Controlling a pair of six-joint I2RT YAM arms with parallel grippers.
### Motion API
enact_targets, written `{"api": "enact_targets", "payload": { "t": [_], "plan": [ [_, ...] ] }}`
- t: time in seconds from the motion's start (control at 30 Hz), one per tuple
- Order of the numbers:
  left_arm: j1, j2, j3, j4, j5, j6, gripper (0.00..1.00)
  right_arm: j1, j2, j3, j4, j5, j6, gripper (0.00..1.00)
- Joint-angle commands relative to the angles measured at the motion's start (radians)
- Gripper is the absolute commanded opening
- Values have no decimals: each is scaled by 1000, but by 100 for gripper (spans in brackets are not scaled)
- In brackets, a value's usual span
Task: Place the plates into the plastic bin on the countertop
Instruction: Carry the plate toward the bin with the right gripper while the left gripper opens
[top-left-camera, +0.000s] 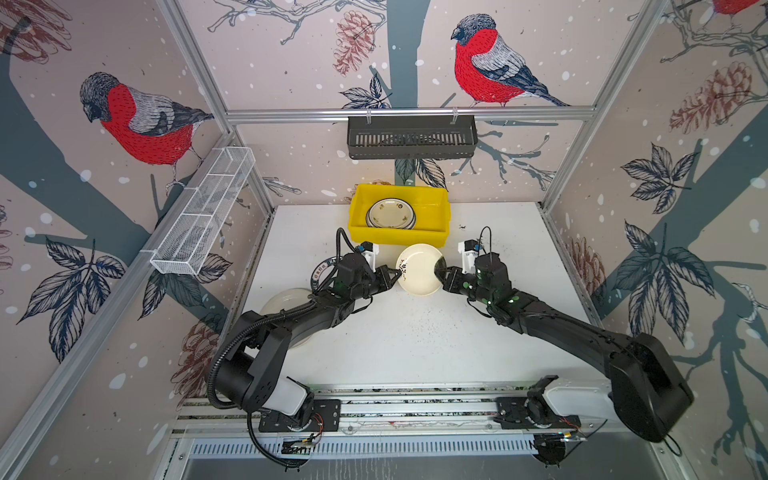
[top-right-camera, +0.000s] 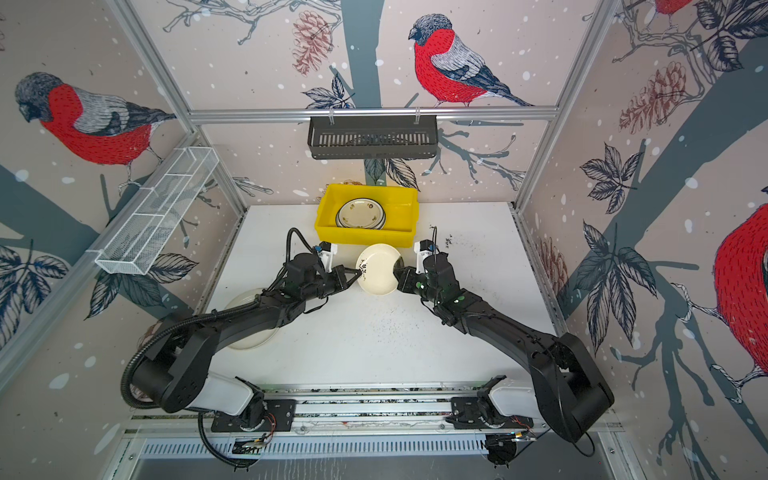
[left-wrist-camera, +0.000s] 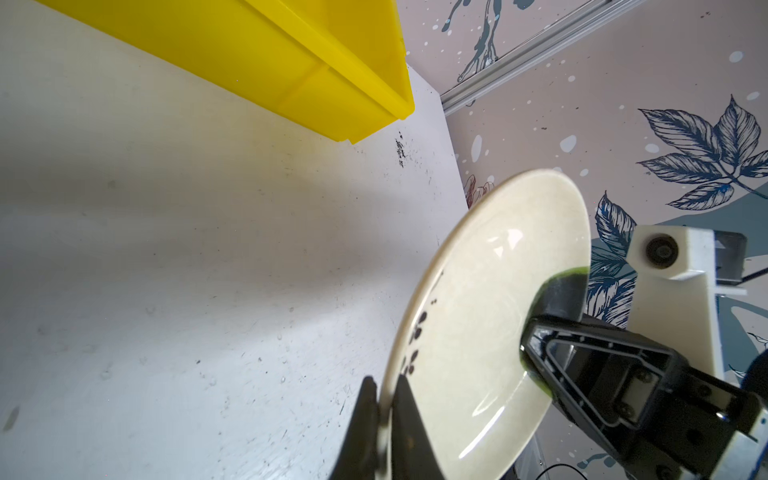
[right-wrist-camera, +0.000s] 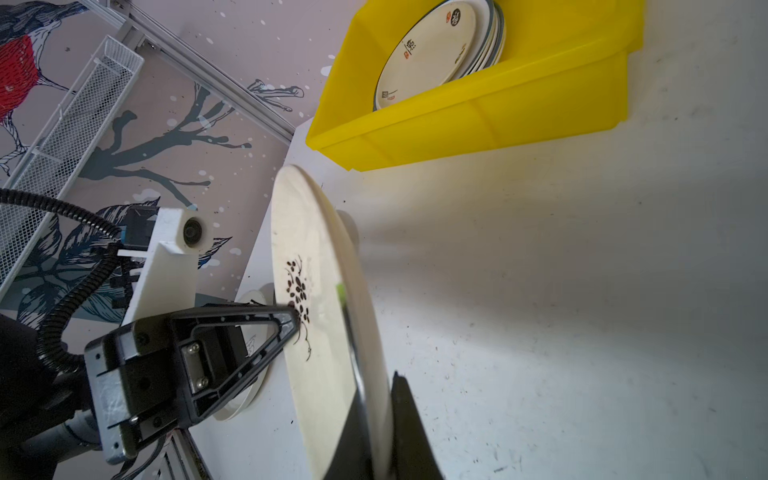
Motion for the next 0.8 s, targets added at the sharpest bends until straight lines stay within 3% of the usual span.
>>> {"api": "enact_targets", "payload": {
  "t": [0.0, 0.1, 0.13, 0.17, 0.43, 0.77],
  "plan": [
    [-3, -25, 0, 2, -12, 28, 44, 5, 10, 18, 2, -6, -9, 0],
    [-3, -67, -12, -15, -38, 54, 65, 4, 23, 46, -10, -3, -8, 0],
    [-3, -86, -16, -26, -49, 69, 95, 6, 26, 56, -13, -5, -8, 0],
    [-1, -105, -21, -39, -63, 84, 97, 6, 30, 69, -17, -7, -8, 0],
    [0, -259, -73, -178, -233, 219, 97, 9, 82, 169, -45, 34, -29, 0],
    [20, -441, -237, -133, -426, 335, 97, -3, 313, 444, -119, 91, -71, 0]
  ]
}}
